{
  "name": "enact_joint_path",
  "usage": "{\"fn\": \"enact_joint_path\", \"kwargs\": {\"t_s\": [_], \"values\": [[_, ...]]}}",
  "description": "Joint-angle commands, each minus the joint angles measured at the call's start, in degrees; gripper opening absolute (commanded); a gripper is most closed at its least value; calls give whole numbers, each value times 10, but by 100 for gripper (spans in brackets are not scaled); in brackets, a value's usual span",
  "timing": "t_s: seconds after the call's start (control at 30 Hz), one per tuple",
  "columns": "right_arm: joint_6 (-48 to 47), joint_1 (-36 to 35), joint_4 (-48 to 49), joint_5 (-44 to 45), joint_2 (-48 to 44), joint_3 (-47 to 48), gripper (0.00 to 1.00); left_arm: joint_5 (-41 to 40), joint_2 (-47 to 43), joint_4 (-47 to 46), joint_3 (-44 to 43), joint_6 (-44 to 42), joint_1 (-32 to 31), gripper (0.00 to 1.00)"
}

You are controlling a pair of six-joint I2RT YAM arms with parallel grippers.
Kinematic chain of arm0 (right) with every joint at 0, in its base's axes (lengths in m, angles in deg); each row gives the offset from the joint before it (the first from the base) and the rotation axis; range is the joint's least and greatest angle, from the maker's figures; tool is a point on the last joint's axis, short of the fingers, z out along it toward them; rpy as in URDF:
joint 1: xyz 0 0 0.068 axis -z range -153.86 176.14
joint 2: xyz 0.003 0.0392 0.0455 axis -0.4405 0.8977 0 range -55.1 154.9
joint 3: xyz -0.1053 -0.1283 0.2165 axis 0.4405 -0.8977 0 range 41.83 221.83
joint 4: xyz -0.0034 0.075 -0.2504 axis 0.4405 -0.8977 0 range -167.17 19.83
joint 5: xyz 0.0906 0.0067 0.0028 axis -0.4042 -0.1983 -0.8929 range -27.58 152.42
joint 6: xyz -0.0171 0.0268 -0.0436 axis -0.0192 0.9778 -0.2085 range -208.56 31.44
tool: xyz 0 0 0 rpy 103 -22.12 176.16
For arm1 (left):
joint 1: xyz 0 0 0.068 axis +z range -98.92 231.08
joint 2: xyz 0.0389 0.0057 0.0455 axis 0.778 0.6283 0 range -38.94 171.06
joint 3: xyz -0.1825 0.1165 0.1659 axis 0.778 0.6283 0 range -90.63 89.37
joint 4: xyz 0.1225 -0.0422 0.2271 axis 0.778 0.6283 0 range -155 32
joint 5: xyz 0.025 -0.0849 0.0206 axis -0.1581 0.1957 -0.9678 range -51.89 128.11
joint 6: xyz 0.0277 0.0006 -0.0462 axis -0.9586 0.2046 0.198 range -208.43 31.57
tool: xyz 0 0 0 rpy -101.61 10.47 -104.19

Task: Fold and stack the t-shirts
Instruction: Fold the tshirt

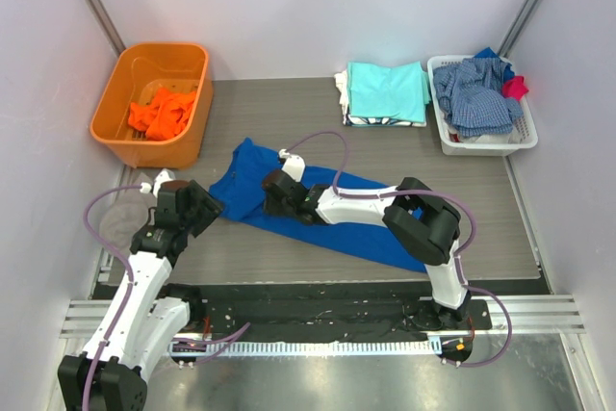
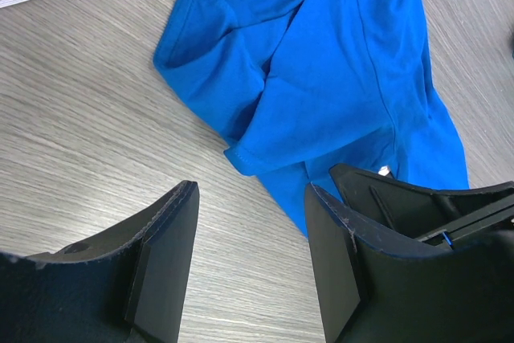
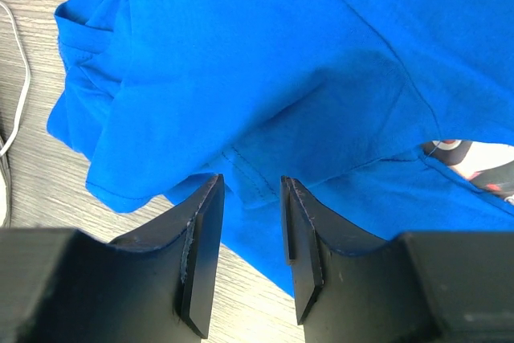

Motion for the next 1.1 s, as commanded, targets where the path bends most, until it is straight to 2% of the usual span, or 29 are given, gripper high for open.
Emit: {"fn": "enact_joint_path", "kwargs": {"t_s": [0.0,1.07], "values": [[12,-5,17,10,-9,6,42,-3,-8,-2,5,-11,-1,59],[26,-13,-14,19,2,4,42,-1,-10,-5,10,-11,-1,60]]}}
